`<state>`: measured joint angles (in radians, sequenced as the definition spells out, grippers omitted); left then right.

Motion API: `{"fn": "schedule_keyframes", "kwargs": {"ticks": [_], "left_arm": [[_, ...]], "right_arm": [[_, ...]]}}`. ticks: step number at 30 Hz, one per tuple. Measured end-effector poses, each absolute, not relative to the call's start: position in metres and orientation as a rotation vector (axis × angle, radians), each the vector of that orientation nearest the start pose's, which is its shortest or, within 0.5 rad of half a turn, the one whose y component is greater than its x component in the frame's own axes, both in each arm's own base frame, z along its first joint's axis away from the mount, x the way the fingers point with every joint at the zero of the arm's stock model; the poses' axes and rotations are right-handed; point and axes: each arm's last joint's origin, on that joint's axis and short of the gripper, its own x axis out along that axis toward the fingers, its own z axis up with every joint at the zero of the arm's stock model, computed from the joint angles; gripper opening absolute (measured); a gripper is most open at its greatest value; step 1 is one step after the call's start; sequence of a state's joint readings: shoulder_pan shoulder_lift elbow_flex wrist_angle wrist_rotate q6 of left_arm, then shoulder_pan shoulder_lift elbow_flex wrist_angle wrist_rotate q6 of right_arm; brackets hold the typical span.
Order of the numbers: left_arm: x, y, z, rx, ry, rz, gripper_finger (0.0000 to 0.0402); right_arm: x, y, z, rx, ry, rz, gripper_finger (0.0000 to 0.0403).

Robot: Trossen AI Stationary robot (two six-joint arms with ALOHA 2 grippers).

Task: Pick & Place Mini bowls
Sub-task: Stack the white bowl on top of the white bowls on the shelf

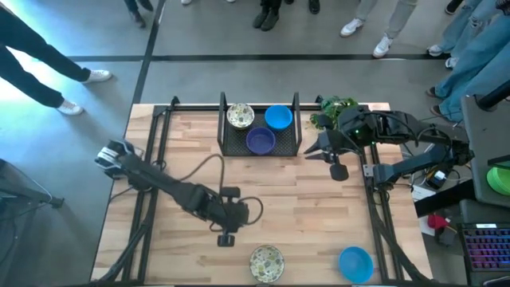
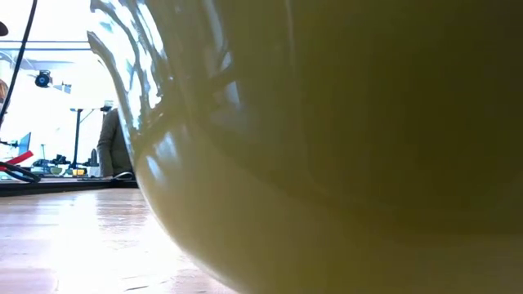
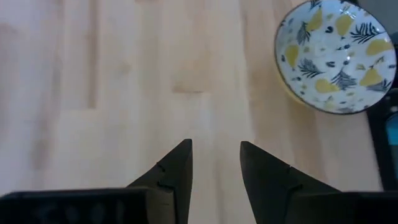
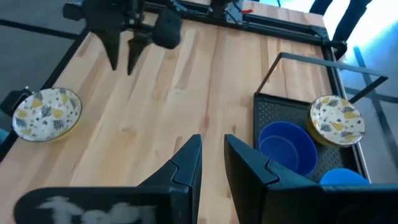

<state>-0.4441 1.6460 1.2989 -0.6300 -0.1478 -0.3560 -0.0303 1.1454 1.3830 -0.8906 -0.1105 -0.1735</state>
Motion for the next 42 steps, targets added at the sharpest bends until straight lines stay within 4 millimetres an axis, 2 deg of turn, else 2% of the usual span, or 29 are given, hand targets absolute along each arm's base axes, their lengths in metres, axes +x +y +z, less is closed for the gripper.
{"fn": "schedule_keyframes", "kwargs": {"ticks": [7, 13, 18, 24, 42], "left_arm": [[0.335, -0.174, 0.243, -0.093, 0.957, -0.154, 0.0126], [0.357, -0.187, 0.231, -0.149, 0.962, -0.138, 0.0126], [0.367, -0.193, 0.226, -0.197, 0.946, -0.150, 0.0126], [0.373, -0.197, 0.216, -0.317, 0.937, -0.120, 0.0126], [0.380, -0.201, 0.193, -0.379, 0.968, -0.071, 0.0126]], "right_arm": [[0.208, -0.003, 0.397, -0.133, 0.698, 0.148, 0.0066], [0.208, -0.003, 0.397, -0.136, 0.697, 0.148, 0.0066], [0.208, -0.003, 0.397, -0.156, 0.696, 0.156, 0.0066], [0.208, -0.003, 0.397, -0.165, 0.696, 0.159, 0.0066], [0.208, -0.003, 0.396, -0.193, 0.704, 0.171, 0.0066]]}}
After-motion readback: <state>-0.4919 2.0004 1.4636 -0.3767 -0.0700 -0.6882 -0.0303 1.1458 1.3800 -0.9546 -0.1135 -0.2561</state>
